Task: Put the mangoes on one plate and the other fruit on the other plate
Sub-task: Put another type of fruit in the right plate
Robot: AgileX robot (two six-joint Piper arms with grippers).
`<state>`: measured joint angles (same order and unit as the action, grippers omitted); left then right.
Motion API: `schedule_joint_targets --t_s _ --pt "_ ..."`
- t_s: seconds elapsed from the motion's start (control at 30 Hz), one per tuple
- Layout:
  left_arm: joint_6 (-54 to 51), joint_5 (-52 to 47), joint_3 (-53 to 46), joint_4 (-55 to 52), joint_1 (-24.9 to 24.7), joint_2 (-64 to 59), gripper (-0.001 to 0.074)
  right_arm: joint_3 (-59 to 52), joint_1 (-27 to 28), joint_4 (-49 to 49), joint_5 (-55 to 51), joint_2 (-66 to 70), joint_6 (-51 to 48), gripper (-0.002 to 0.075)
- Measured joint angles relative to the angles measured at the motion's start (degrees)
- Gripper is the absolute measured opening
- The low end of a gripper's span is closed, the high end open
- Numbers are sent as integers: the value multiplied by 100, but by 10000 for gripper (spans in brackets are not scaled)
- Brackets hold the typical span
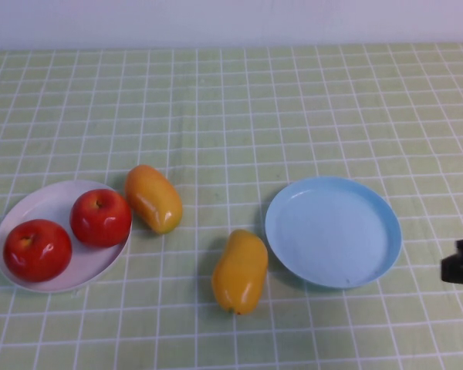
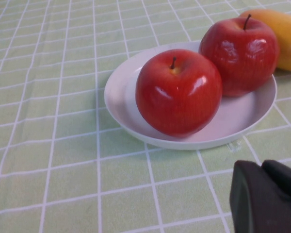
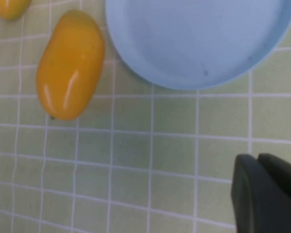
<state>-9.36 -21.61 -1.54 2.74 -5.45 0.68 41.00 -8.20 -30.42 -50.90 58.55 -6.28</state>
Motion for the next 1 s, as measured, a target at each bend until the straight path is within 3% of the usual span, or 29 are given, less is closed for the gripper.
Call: schedule_joint_targets --t_s 0.23,0.33,0.43,0.6,0.67,1.0 --pt "0 0 0 0 0 0 2 1392 -1756 468 134 1697 406 0" --pt "0 0 0 0 0 0 2 1968 -2451 532 134 2394 465 73" --pt "0 0 0 0 0 0 1 2544 -2923 545 134 3109 679 236" --pt "0 0 0 0 0 0 1 3338 -3192 660 188 3929 1384 573" --pt "0 0 0 0 0 0 1 3597 -3217 780 212 4160 1621 638" --pt "0 0 0 0 0 0 1 4101 -3216 1096 220 4845 2623 688"
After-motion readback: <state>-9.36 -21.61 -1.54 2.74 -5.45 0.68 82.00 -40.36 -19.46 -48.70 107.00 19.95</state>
